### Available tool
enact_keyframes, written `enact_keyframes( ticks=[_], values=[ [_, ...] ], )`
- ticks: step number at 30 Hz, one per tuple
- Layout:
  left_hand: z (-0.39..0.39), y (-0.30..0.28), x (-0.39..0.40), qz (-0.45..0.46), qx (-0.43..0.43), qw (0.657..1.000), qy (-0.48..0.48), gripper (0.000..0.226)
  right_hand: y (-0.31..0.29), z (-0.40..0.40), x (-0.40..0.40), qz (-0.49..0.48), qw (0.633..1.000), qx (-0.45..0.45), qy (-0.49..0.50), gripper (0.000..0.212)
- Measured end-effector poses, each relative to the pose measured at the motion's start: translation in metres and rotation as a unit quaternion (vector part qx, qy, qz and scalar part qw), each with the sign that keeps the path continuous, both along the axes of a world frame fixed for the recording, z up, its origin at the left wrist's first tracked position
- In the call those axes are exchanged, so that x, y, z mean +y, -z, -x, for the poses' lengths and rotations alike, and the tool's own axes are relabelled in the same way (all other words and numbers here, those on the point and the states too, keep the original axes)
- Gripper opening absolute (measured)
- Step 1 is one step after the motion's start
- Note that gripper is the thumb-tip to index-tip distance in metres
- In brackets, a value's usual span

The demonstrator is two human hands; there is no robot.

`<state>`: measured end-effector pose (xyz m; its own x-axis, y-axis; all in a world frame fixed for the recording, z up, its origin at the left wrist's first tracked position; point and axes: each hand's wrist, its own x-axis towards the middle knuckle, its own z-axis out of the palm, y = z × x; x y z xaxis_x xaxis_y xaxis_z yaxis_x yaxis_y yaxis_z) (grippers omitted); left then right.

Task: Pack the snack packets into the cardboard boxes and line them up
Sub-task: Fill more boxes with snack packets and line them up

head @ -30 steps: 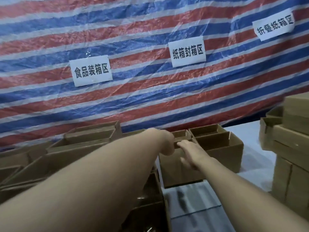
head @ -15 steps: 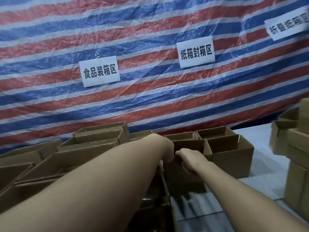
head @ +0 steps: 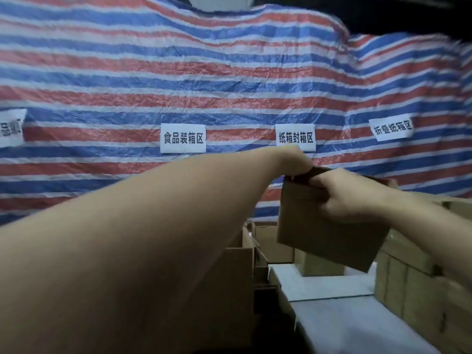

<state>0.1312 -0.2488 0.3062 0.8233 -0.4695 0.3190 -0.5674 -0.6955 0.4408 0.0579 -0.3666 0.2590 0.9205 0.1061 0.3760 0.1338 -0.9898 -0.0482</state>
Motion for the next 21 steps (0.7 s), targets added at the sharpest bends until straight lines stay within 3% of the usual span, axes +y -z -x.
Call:
enact_keyframes(
  ticks=[5,7,9,11,12,15,18,21],
  values=[
    [0.136,-0.023,0.089,0.130,0.176,0.971,0.099,0.005,-0.053,0.157,0.066,-0.018,0.997,0.014,-0.076,0.018],
    [0.182,-0.017,0.135,0.167,0.228,0.954,0.102,0.018,-0.056,0.205,0.102,-0.043,0.988,0.032,-0.142,0.009],
    [0.222,-0.003,0.182,0.225,0.221,0.947,0.067,0.033,-0.045,0.240,0.142,-0.049,0.977,0.055,-0.201,0.008],
    [0.255,0.024,0.225,0.268,0.159,0.950,-0.011,0.035,-0.020,0.264,0.179,-0.049,0.969,0.079,-0.229,0.009],
    [0.270,0.043,0.248,0.286,0.135,0.947,-0.055,0.035,-0.004,0.271,0.197,-0.045,0.968,0.078,-0.234,0.006],
    [0.300,0.105,0.307,0.318,0.143,0.929,-0.126,0.032,0.036,0.276,0.239,-0.109,0.960,0.016,-0.256,0.041],
    [0.304,0.159,0.342,0.353,0.211,0.898,-0.160,0.034,0.071,0.251,0.259,-0.095,0.971,-0.067,-0.208,0.025],
    [0.294,0.208,0.355,0.376,0.239,0.876,-0.186,0.037,0.118,0.219,0.272,-0.093,0.984,0.063,-0.135,0.047]
  ],
)
